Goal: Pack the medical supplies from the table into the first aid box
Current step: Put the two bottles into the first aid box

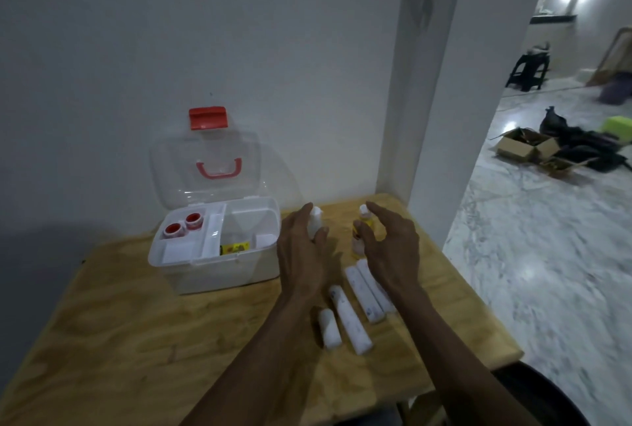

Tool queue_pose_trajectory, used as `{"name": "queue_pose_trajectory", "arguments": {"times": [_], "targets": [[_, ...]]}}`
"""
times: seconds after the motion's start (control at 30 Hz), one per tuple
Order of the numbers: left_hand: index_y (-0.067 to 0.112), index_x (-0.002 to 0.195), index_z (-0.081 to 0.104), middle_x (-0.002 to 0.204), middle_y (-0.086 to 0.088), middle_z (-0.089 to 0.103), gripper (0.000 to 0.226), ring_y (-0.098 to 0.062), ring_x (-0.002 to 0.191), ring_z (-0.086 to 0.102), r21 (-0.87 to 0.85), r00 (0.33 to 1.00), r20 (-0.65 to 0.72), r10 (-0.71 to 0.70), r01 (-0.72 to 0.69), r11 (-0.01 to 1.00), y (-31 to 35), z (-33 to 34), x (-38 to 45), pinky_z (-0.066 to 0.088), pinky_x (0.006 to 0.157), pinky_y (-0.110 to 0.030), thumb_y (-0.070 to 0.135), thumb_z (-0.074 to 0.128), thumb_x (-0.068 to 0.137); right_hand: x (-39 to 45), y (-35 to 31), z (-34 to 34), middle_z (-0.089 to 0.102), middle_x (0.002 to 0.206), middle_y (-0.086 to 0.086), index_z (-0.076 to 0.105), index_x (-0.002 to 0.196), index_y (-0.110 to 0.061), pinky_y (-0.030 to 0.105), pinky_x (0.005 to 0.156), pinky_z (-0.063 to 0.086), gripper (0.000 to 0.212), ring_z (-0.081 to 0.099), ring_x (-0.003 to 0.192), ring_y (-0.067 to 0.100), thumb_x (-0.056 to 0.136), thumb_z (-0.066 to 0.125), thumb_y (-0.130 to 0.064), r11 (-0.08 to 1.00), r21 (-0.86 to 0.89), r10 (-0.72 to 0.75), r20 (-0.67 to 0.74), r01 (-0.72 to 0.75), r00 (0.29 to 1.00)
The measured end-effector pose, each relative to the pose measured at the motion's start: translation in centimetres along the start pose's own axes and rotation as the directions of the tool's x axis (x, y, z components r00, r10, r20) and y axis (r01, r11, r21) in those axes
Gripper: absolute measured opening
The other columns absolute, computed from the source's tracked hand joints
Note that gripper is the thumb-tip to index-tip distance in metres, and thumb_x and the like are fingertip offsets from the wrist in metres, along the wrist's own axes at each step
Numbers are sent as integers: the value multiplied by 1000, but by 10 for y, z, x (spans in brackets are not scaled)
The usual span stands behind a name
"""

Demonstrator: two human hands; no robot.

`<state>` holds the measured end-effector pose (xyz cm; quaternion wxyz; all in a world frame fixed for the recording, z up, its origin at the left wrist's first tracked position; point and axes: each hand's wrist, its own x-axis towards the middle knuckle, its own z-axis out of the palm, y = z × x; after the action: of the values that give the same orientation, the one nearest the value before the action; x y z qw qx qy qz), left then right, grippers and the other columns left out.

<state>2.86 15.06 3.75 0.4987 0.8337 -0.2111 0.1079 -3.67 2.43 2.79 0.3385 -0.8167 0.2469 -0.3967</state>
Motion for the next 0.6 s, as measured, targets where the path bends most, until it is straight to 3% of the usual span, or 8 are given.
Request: {"name": "queue_pose_trajectory", "arguments": {"times": [0.1, 0.3, 0.6], "targets": [[15, 135, 55, 133, -9, 57, 42, -23, 122, 54, -6, 1000, -31, 5, -5, 1000, -4, 9, 2, 43, 102, -30, 16, 61, 93, 2, 4, 5, 70, 115, -1, 69, 118, -25, 41, 90, 46, 31, 57, 110, 26, 87, 69, -31, 999, -32, -45, -34, 44, 998], [15, 129, 62, 125, -5, 66, 36, -19, 114, 60, -13, 992, -114, 59, -61, 998, -10, 17, 6, 44, 99, -26, 18, 62, 94, 5, 16, 12, 73, 100, -2, 71, 113, -24, 44, 81, 50, 26, 62, 98, 22, 88, 68, -32, 986, -93, -146, -98, 137, 984], [11, 121, 68, 115, -6, 72, 30, -19, 102, 68, 6, 978, -174, 119, -120, 993, -11, 18, 6, 45, 90, -20, 15, 66, 91, 9, 20, 15, 75, 92, 0, 74, 105, -19, 37, 75, 50, 20, 66, 90, 19, 88, 69, -28, 956, -180, -259, -151, 232, 954]]}}
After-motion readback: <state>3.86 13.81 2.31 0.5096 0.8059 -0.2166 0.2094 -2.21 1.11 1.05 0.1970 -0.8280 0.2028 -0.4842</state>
